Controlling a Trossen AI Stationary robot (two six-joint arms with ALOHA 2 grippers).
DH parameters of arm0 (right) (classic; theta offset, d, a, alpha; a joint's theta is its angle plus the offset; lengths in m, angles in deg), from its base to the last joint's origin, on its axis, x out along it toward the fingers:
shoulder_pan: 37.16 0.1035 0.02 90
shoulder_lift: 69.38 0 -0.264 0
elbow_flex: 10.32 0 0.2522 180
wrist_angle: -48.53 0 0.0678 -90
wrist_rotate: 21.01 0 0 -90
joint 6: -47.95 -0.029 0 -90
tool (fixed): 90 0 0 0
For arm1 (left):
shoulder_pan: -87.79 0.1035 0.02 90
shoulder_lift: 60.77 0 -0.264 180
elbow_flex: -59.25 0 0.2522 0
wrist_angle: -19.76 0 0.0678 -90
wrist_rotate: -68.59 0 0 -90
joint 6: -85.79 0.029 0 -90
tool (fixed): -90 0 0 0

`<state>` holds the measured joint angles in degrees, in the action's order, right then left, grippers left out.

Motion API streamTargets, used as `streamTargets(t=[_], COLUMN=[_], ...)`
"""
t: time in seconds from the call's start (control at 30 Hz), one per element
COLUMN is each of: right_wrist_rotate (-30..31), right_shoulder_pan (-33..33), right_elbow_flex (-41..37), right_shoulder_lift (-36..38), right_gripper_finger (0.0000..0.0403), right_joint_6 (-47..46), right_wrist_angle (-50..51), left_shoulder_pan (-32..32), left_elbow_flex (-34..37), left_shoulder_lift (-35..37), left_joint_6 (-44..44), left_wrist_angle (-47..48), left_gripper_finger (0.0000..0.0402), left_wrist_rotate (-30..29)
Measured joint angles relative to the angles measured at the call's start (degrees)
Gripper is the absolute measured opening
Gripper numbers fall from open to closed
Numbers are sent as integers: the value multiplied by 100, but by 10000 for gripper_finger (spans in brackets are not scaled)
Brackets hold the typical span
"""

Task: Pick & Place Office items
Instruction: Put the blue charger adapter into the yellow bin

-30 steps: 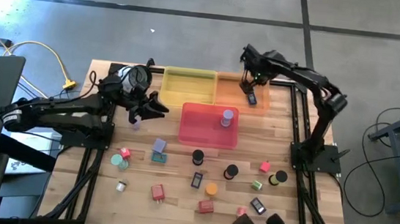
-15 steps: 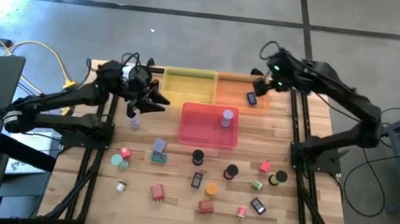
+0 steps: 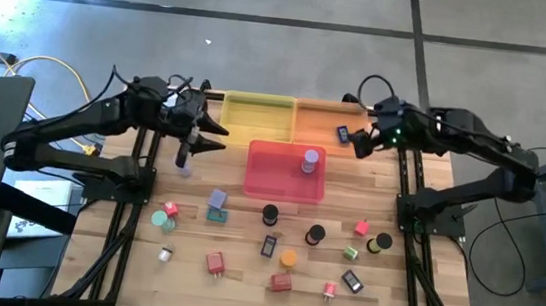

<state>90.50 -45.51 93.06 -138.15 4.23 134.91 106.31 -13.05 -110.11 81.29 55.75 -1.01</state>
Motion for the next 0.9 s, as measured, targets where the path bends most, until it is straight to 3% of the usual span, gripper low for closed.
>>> streamTargets(t=[0.17,0.4,0.5,0.67,0.77,0.9], right_wrist_rotate=[3,26,359,1100,1179,957], right_shoulder_pan=[337,741,952,1352,1521,1732], right_elbow_flex=[0,0,-26,-356,-677,-1139], right_shoulder_lift=[-26,-28,-28,-26,-26,-33], right_gripper_finger=[385,385,385,385,385,385], right_joint_6=[0,28,42,45,42,21], right_wrist_angle=[53,53,43,16,-7,-72], left_shoulder_pan=[-339,-673,-658,-678,-851,-1269], left_elbow_flex=[2,2,4,4,-16,-351], left_shoulder_lift=[-127,-364,-458,-483,-481,-547], left_joint_6=[-494,-1885,-2082,-2293,-2532,-2640], left_wrist_angle=[-10,77,483,1131,1186,1397], left_gripper_finger=[219,343,372,381,381,381], left_wrist_rotate=[-542,-1108,-873,-85,357,220])
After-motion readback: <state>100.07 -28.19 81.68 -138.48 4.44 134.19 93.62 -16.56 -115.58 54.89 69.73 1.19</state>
